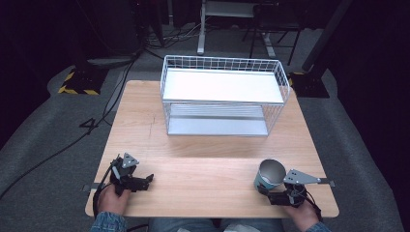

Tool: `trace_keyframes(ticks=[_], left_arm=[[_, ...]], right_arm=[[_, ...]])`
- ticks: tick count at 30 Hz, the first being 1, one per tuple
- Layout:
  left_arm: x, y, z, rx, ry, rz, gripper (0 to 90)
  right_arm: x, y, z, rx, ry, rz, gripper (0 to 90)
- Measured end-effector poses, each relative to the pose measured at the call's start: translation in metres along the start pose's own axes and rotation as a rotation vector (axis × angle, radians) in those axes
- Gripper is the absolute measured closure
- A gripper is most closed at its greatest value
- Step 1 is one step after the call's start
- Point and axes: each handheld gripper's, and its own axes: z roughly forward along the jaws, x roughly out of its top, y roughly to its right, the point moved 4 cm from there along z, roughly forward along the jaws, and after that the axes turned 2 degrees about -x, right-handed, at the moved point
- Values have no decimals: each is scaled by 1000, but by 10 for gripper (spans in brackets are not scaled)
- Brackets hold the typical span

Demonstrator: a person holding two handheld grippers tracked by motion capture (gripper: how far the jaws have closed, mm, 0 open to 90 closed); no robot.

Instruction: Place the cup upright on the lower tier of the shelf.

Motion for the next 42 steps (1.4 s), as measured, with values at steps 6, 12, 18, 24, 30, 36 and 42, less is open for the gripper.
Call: trace_keyframes(ticks=[6, 12, 18, 24, 30, 36, 42], left_arm=[[0, 0, 0, -1, 0, -1, 0], [0, 0, 0, 0, 0, 0, 0], [0, 0, 0, -1, 1, -1, 0], [0, 0, 0, 0, 0, -1, 0], [0, 1, 0, 6, 2, -9, 0], [0, 1, 0, 6, 2, -11, 0], [0, 1, 0, 6, 2, -11, 0]], right_arm=[[1, 0, 0, 0, -2, 0, 234], [4, 0, -3, -2, 1, -10, 235], [12, 1, -1, -12, -2, -5, 235], [28, 3, 7, -31, 1, -2, 234], [43, 3, 16, -41, 7, 3, 235], [58, 4, 25, -63, 18, 9, 235], [75, 9, 40, -89, 36, 54, 235]])
